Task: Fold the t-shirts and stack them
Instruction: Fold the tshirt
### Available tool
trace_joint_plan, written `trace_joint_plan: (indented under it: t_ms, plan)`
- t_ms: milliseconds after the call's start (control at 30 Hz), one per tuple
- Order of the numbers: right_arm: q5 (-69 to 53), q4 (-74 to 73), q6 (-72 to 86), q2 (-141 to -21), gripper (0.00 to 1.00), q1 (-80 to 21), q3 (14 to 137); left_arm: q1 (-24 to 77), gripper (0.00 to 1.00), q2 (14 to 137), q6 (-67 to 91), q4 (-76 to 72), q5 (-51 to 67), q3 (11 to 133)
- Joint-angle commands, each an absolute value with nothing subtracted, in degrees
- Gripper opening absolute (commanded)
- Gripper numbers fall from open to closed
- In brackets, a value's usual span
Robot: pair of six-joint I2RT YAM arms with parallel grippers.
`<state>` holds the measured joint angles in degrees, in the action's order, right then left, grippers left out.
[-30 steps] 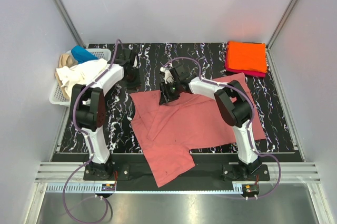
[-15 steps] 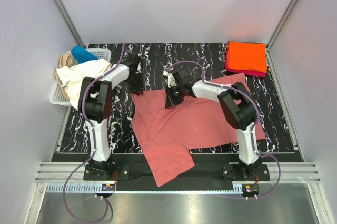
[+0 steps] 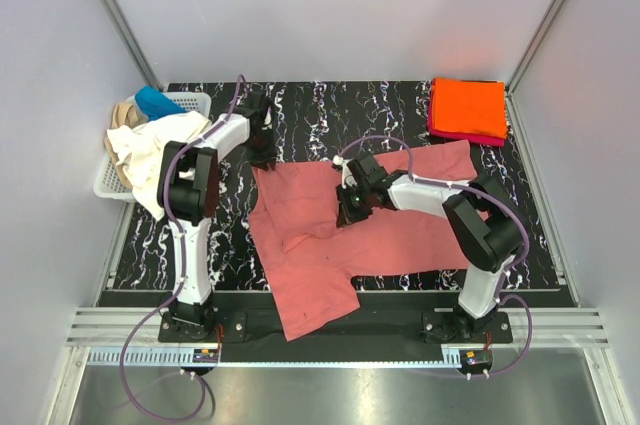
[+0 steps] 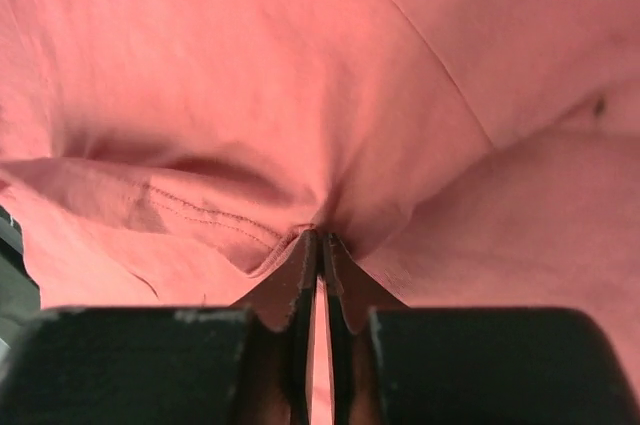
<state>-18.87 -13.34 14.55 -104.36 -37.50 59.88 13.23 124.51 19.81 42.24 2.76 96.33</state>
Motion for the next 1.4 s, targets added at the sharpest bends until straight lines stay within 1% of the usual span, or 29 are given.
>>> trace_joint_plan:
  t_ms: [0, 67, 100, 133, 233, 333, 400, 433, 467, 500, 533, 667, 700, 767, 833, 967, 1067, 1367]
  plan:
    - [-15.21, -12.48, 16.17, -98.88, 0.11, -38.06, 56.78, 13.01, 0.31, 126.38, 17.76, 42.27, 0.44, 98.70]
    - [-14.15, -13.35, 17.05, -96.51, 0.16, -38.06, 54.77, 13.01, 0.31, 126.83, 17.05, 42.45, 0.26, 99.49]
    - [-13.89, -13.71, 17.66, -95.81, 0.24, -38.06, 54.23, 13.01, 0.31, 127.00, 16.96, 42.54, 0.26, 99.75]
    - [-13.89, -14.15, 17.93, -93.89, 0.27, -38.06, 53.79, 13.01, 0.31, 127.09, 16.53, 42.54, 0.61, 100.02]
    - [-13.45, -16.34, 19.51, -89.83, 0.27, -38.06, 52.82, 13.01, 0.31, 127.79, 15.74, 42.80, 0.44, 101.60]
    - [-11.87, -18.45, 20.74, -86.59, 0.22, -38.06, 53.00, 12.92, 0.32, 129.89, 15.12, 43.77, 0.26, 104.67]
    - [-10.82, -18.46, 21.96, -85.87, 0.22, -38.06, 53.52, 12.83, 0.32, 130.78, 15.03, 44.91, 0.18, 107.74]
    - [-9.68, -18.28, 22.67, -86.30, 0.23, -38.06, 53.79, 12.83, 0.32, 131.22, 14.94, 45.26, 0.26, 108.54]
    - [-8.80, -18.11, 23.37, -86.92, 0.28, -38.06, 54.66, 12.83, 0.32, 131.31, 14.94, 45.61, 0.26, 109.85]
    - [-7.14, -18.19, 27.29, -87.79, 0.31, -38.14, 55.28, 12.92, 0.33, 131.05, 14.94, 46.14, 0.26, 110.30]
    - [-2.86, -18.19, 30.47, -89.63, 0.32, -38.06, 55.81, 12.83, 0.33, 130.09, 15.12, 46.49, 0.26, 110.65]
    - [-0.35, -21.35, 47.60, -93.77, 0.34, -38.23, 58.89, 12.92, 0.35, 124.99, 15.55, 47.19, -1.49, 111.18]
    - [-0.44, -21.27, 53.73, -94.21, 0.34, -38.32, 58.80, 12.92, 0.36, 123.68, 15.56, 47.28, -2.10, 111.01]
    - [-0.35, -20.75, 58.25, -95.45, 0.35, -39.63, 59.23, 13.09, 0.37, 119.63, 16.26, 47.29, -2.81, 109.87]
    - [-0.35, -20.66, 60.55, -96.85, 0.36, -40.69, 60.20, 13.53, 0.37, 116.39, 16.52, 46.94, -2.81, 108.64]
    - [1.05, -22.06, 64.59, -98.08, 0.37, -41.92, 61.09, 14.41, 0.37, 113.73, 17.05, 43.44, -0.18, 101.26]
    - [1.32, -22.06, 67.41, -98.70, 0.37, -41.92, 60.29, 14.50, 0.37, 114.78, 17.75, 42.28, 1.58, 98.35]
    - [3.16, -23.73, 68.11, -98.88, 0.37, -41.92, 60.55, 14.59, 0.35, 121.37, 18.28, 41.57, 3.51, 98.61]
